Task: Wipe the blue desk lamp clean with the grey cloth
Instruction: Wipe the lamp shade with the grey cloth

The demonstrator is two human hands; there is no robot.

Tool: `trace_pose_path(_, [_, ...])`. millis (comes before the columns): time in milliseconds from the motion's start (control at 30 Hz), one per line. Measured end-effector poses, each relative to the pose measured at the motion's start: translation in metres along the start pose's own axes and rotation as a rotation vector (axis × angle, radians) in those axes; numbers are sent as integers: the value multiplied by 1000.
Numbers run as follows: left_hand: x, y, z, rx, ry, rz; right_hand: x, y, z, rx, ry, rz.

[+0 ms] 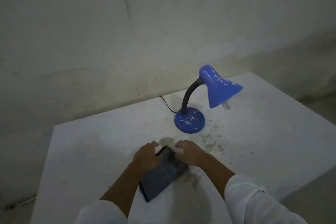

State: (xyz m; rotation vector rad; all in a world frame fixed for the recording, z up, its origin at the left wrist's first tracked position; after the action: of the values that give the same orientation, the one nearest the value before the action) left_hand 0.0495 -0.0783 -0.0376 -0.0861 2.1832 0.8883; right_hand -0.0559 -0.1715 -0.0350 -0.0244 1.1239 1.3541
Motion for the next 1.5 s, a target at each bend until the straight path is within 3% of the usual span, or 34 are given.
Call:
trace_pose_path(400, [28, -19, 11, -32, -230, 65, 23, -13, -24, 100, -140, 40])
trace_pose_path(600, [17, -21, 7, -81, -36, 115, 5, -10, -14, 54, -271, 17])
trace_pose_path(767, [-10, -14, -7, -18, 168, 78, -29, 3, -8, 23, -637, -76])
trace_pose_path(967, [-58, 1, -36, 34, 388, -31, -74, 29, -9, -13, -1003, -392])
trace_pose_path(1100, [-96, 17, -63, 156, 497, -169, -78, 39, 0, 20, -1216, -434])
trace_pose_path(1233, [-124, 31, -80, 227, 708, -340, -90, 59, 23, -92, -1122, -486])
trace_pose_path(1367, [-146, 42, -93, 287, 851, -474, -108, 86, 49, -217, -843, -518])
trace_pose_path(1500, [-158, 52, -116, 332, 859, -458, -128, 106, 58, -194, -548, -532])
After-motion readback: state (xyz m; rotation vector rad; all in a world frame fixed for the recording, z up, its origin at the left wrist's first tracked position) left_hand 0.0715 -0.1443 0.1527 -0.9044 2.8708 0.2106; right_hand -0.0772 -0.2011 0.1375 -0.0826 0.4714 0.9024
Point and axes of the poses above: each hand's wrist, its own y-axis away from the middle knuckle, its own x-axis out of the palm, z = x × y, the point moved 10 cm from there along -y, towards the middle knuckle, and after that the axes turned 15 degrees about z, right-handed, at the moved point
